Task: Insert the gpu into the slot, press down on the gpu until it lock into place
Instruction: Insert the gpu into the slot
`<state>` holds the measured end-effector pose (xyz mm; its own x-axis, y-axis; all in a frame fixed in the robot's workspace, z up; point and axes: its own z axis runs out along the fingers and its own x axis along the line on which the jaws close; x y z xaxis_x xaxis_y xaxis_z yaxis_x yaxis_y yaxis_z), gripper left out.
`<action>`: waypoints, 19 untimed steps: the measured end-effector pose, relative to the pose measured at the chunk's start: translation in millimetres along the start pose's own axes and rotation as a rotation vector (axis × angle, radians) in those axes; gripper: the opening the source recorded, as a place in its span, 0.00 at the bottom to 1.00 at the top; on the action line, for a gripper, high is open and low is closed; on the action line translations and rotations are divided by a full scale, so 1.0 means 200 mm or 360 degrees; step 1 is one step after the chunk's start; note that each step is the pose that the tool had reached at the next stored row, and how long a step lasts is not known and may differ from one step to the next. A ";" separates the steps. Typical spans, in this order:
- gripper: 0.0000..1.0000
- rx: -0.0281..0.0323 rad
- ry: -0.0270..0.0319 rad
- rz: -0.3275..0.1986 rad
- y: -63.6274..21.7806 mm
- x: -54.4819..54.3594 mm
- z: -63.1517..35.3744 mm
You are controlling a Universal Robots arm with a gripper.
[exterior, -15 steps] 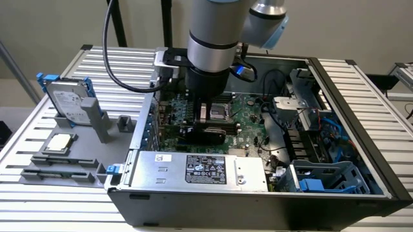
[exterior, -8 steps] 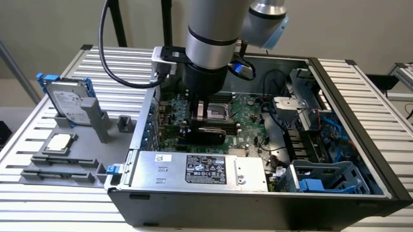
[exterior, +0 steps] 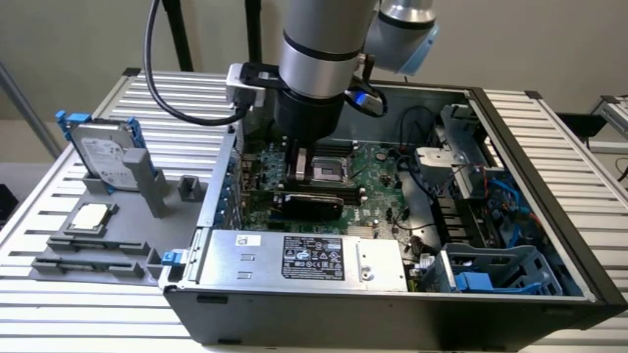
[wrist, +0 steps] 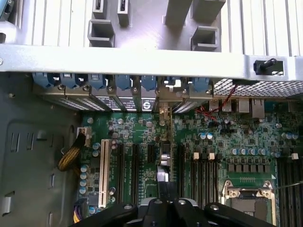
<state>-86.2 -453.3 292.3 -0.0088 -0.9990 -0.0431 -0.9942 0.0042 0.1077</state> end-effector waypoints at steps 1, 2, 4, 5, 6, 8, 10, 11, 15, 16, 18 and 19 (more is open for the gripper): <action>0.11 -0.00055 0.00078 0.0001 0.005 0.00 0.000; 0.11 -0.00144 0.00151 0.0002 0.010 0.00 0.001; 0.11 -0.00393 0.00284 0.0005 0.019 0.00 0.002; 0.11 -0.00555 0.00342 0.0006 0.024 0.00 0.003; 0.11 -0.00722 0.00388 0.0007 0.031 0.00 0.004; 0.11 -0.01065 0.00449 0.0009 0.046 0.00 0.006; 0.11 -0.01412 0.00466 0.0010 0.067 0.00 0.008; 0.11 -0.01574 0.00470 0.0011 0.077 0.00 0.010; 0.11 -0.02254 0.00475 0.0013 0.115 0.00 0.014; 0.11 -0.02437 0.00476 0.0013 0.120 0.00 0.014; 0.11 -0.02624 0.00479 0.0014 0.125 0.00 0.014; 0.11 -0.02630 0.00476 0.0014 0.127 -0.01 0.015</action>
<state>-111.8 -451.8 292.0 -0.0119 -0.9999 -0.0122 -0.9628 0.0082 0.2700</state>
